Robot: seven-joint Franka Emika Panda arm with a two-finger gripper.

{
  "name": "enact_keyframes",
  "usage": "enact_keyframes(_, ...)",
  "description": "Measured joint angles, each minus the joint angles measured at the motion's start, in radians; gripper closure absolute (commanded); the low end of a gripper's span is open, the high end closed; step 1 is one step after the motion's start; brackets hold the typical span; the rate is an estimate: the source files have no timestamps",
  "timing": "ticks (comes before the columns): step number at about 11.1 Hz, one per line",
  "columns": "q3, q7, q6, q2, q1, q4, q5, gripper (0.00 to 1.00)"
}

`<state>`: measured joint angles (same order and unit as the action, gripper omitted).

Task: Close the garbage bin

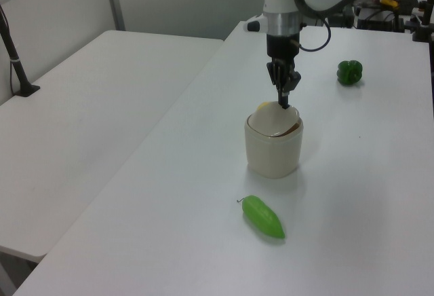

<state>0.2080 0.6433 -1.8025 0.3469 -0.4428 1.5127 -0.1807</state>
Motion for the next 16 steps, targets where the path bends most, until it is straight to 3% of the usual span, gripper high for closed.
enact_keyframes(9, 0.000, -0.019, 0.002, 0.035, -0.007, -0.014, 0.011, 1.00)
enact_keyframes(12, 0.005, -0.141, 0.030, -0.036, -0.001, -0.041, 0.016, 0.99)
enact_keyframes(14, 0.016, -0.241, 0.154, -0.110, 0.029, -0.053, 0.075, 0.96)
enact_keyframes(16, 0.024, -0.360, 0.261, -0.181, 0.099, -0.062, 0.108, 0.48)
